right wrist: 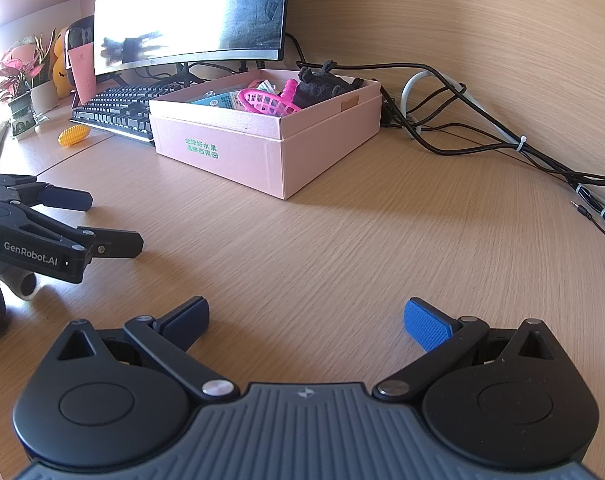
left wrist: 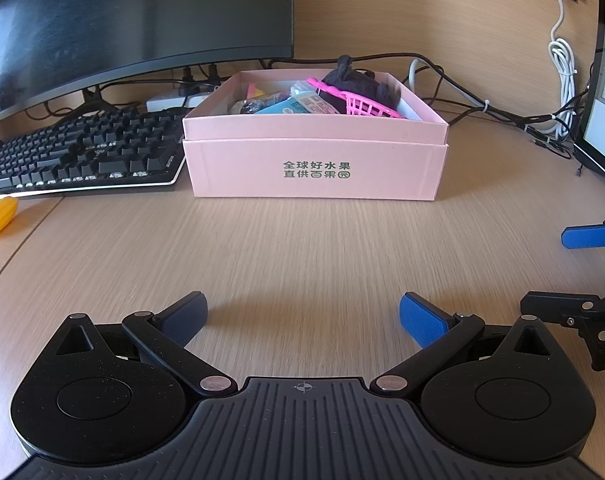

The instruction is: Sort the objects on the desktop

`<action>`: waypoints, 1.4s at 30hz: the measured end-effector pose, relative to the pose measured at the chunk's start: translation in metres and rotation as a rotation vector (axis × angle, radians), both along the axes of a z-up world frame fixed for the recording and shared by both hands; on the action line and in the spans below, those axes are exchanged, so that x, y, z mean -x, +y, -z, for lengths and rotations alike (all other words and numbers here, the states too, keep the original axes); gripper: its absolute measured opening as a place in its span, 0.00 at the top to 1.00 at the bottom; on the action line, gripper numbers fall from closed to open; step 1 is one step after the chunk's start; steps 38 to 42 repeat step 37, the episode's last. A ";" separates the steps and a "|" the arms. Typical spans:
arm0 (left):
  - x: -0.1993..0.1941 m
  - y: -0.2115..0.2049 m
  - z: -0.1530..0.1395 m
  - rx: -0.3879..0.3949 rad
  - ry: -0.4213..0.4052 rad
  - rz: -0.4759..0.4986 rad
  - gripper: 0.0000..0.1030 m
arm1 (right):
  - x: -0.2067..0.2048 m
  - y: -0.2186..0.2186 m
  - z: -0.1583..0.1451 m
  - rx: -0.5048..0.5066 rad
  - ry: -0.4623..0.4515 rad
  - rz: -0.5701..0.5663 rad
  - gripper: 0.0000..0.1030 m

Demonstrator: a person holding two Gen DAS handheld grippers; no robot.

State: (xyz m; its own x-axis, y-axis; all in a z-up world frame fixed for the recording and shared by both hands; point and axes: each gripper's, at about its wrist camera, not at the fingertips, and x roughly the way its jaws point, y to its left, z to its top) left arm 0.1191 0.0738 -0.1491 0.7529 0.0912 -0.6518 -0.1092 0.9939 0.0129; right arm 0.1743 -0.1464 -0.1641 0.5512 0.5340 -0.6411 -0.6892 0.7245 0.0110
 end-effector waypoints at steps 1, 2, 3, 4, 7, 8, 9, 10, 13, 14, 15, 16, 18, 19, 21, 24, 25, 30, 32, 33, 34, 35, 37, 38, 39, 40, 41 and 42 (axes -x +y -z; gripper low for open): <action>0.000 0.000 0.000 0.000 0.001 0.002 0.00 | 0.001 0.000 0.000 0.000 0.000 0.000 0.00; 0.000 0.000 0.000 0.000 0.001 0.003 0.00 | 0.001 0.000 0.000 0.000 0.000 0.000 0.00; 0.000 0.001 0.000 0.001 0.002 0.006 0.00 | 0.001 0.000 0.000 0.000 0.000 0.000 0.00; 0.000 0.001 0.000 0.001 0.002 0.007 0.00 | 0.000 0.000 0.000 0.000 0.000 0.000 0.00; 0.000 0.002 0.000 0.003 0.000 0.011 0.00 | 0.000 0.000 0.000 0.000 0.000 0.000 0.00; 0.000 0.002 0.000 0.003 0.000 0.012 0.00 | 0.001 0.000 0.000 0.000 0.000 0.000 0.00; 0.000 0.002 0.000 0.002 -0.001 0.012 0.00 | 0.000 0.000 0.000 0.000 0.000 0.000 0.00; 0.000 0.002 0.000 0.002 -0.001 0.012 0.00 | 0.001 0.000 0.000 0.000 0.000 0.000 0.00; 0.000 0.002 0.000 0.003 -0.002 0.012 0.00 | 0.001 0.000 0.000 0.000 -0.001 0.000 0.00; 0.000 0.002 0.000 0.004 -0.002 0.013 0.00 | 0.002 0.000 0.000 0.000 -0.001 0.000 0.00; 0.000 0.002 0.000 0.004 -0.002 0.013 0.00 | 0.000 0.000 0.000 0.000 -0.001 0.000 0.00; 0.000 0.001 0.000 0.003 -0.002 0.012 0.00 | 0.001 0.000 0.000 0.000 -0.001 0.000 0.00; 0.001 0.001 0.000 0.003 -0.002 0.011 0.00 | 0.001 0.000 0.000 0.000 -0.001 0.000 0.00; 0.001 0.002 0.000 0.006 -0.004 0.011 0.00 | 0.001 0.000 0.000 0.000 -0.001 0.000 0.00; 0.001 0.003 0.000 0.016 -0.009 0.011 0.00 | 0.000 0.000 0.000 0.000 -0.001 0.000 0.00; 0.002 0.003 -0.001 0.025 -0.013 0.011 0.00 | 0.001 0.000 0.000 0.000 -0.001 0.000 0.00; 0.001 0.003 -0.001 0.019 -0.010 0.012 0.00 | 0.001 0.000 0.000 0.000 -0.001 0.000 0.00; 0.001 0.003 0.000 0.002 -0.003 0.015 0.00 | 0.000 0.000 0.000 0.000 -0.001 0.000 0.00; 0.001 0.002 0.000 -0.001 -0.002 0.015 0.00 | 0.001 0.000 0.000 0.000 -0.001 0.000 0.00; 0.001 0.002 0.000 -0.001 -0.002 0.014 0.00 | 0.001 0.000 0.000 0.000 -0.001 0.000 0.00; 0.001 0.002 0.000 -0.002 -0.002 0.015 0.00 | 0.001 0.000 0.000 0.000 -0.001 0.000 0.00; 0.001 0.002 0.000 -0.002 -0.002 0.014 0.00 | 0.000 0.000 0.000 0.000 -0.001 0.000 0.00; 0.001 0.002 0.000 -0.001 -0.003 0.012 0.00 | 0.001 0.000 0.000 0.000 -0.001 0.000 0.00; 0.001 0.002 0.000 -0.001 -0.003 0.012 0.00 | 0.001 0.000 0.000 0.000 -0.001 0.000 0.00; 0.001 0.002 0.000 -0.001 -0.003 0.012 0.00 | 0.001 0.000 0.000 0.000 -0.001 0.000 0.00; 0.001 0.002 0.000 -0.001 -0.003 0.012 0.00 | 0.001 0.000 0.000 0.000 -0.001 0.000 0.00; 0.001 0.002 0.000 -0.001 -0.003 0.012 0.00 | 0.001 0.000 0.000 0.000 -0.001 0.000 0.00; 0.001 0.002 0.000 -0.001 -0.003 0.012 0.00 | 0.001 0.000 0.000 0.000 -0.001 0.000 0.00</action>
